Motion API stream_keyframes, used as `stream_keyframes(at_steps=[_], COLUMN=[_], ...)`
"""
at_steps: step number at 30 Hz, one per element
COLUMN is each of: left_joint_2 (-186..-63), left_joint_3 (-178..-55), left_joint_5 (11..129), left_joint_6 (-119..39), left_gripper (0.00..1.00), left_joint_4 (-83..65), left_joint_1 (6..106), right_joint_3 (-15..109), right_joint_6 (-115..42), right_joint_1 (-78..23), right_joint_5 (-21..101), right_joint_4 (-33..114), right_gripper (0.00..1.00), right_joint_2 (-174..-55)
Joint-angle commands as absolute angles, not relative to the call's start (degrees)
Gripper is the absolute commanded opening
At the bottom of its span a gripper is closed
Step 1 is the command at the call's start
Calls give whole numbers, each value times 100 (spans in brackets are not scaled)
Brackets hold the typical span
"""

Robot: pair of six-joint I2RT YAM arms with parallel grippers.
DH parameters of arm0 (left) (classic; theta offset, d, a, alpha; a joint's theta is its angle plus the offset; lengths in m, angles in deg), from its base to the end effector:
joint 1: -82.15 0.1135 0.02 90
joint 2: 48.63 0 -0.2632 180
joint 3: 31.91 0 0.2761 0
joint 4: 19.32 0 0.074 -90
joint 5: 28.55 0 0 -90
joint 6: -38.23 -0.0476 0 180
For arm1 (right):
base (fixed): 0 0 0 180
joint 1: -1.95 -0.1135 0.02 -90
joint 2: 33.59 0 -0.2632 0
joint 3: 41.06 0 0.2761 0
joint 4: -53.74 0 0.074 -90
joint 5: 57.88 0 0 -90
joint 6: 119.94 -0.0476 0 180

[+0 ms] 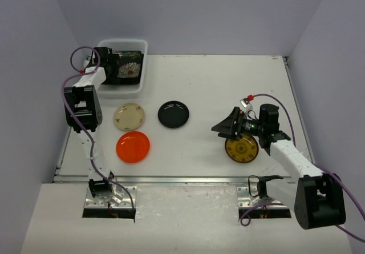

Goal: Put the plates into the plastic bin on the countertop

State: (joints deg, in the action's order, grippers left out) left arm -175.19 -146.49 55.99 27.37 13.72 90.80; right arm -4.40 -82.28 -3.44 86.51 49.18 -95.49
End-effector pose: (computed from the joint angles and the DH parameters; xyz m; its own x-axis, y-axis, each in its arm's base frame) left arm 0.5259 0.0846 0.1817 0.0806 -0.9766 -0.1993 -0.7275 0.0790 -0.6815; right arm 0.2294 0.0605 0.1774 -0.9016 0.3779 -0.2103 -0.0709 0.3506 0.9338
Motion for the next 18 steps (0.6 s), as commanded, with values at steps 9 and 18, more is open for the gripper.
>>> stream_keyframes(at_steps=[9, 18], left_joint_2=[-16818, -14680], left_joint_3=[-14724, -13913], left_joint_5=[5854, 5241], left_joint_6=[2294, 1237], left_gripper=[100, 100], left_joint_4=[1891, 1491], left_joint_1=[9120, 8928], right_joint_3=[-224, 67], right_joint_6=[-7716, -7925], right_joint_1=[-368, -719], right_joint_5=[8539, 8645], right_joint_4=[4762, 5439], right_gripper=[99, 99], right_joint_2=[-9625, -10807])
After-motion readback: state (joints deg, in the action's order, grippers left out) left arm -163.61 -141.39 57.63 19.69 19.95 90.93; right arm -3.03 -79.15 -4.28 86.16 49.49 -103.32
